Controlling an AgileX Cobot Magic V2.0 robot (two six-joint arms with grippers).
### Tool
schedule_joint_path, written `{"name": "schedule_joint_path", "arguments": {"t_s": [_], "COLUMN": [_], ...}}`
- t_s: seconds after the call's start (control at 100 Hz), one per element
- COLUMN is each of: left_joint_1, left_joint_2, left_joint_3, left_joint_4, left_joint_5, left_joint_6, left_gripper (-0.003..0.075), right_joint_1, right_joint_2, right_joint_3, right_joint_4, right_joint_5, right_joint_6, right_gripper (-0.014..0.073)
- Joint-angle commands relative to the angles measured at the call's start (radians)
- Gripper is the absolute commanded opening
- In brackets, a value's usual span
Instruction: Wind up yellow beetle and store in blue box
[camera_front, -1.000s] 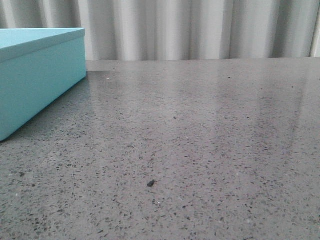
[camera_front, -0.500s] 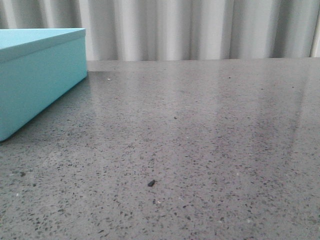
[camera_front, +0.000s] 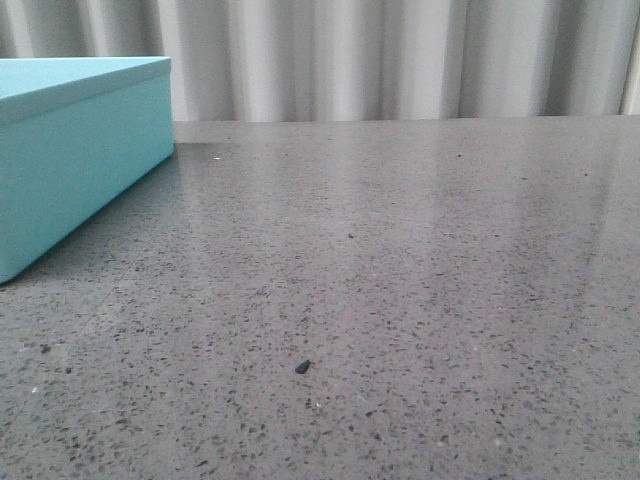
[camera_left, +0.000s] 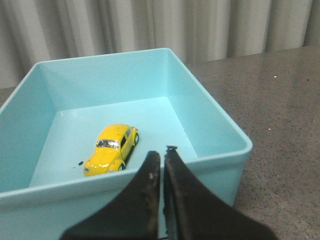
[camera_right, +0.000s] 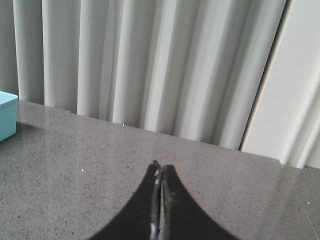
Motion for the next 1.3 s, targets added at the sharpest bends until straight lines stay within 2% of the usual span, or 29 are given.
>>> {"name": "schedule_joint_path", "arguments": {"t_s": [0.0, 0.28, 0.58, 0.74, 0.81, 0.9, 0.96, 1.23, 1.29], "left_joint_1": [-0.009, -0.009, -0.009, -0.009, -0.009, -0.009, -0.009, -0.009, -0.009], "left_joint_2": [-0.023, -0.025, -0.025, -0.025, -0.025, -0.037, -0.054, -0.211, -0.263], "left_joint_3": [-0.001, 0.008, 0.008, 0.073, 0.125, 0.19, 0.232, 0.349, 0.349], "left_joint_4": [-0.061, -0.205, -0.207, -0.207, -0.137, 0.039, 0.058, 0.112, 0.135], "left_joint_5": [-0.073, -0.069, -0.067, -0.095, -0.182, -0.34, -0.418, -0.433, -0.397], "left_joint_6": [-0.001, -0.001, -0.001, -0.001, -0.001, -0.001, -0.001, -0.001, -0.001], "left_gripper": [-0.0021, -0.0021, -0.0021, -0.0021, -0.0021, -0.0021, -0.0021, -0.0021, -0.0021], "right_joint_1": [0.004, 0.004, 0.004, 0.004, 0.004, 0.004, 0.004, 0.004, 0.004], "right_joint_2": [0.014, 0.014, 0.014, 0.014, 0.014, 0.014, 0.014, 0.014, 0.014], "right_joint_3": [-0.024, -0.024, -0.024, -0.024, -0.024, -0.024, -0.024, -0.008, -0.003], "right_joint_4": [0.007, 0.009, 0.025, 0.043, 0.05, 0.05, 0.05, 0.05, 0.05], "right_joint_5": [-0.107, -0.11, -0.111, -0.109, -0.107, -0.097, -0.089, -0.087, -0.09], "right_joint_6": [-0.01, -0.01, -0.01, -0.01, -0.01, -0.01, -0.01, -0.01, -0.01], "right_gripper": [-0.0052, -0.0052, -0.0052, -0.0052, -0.0052, -0.0052, -0.0052, -0.0052, -0.0052]}}
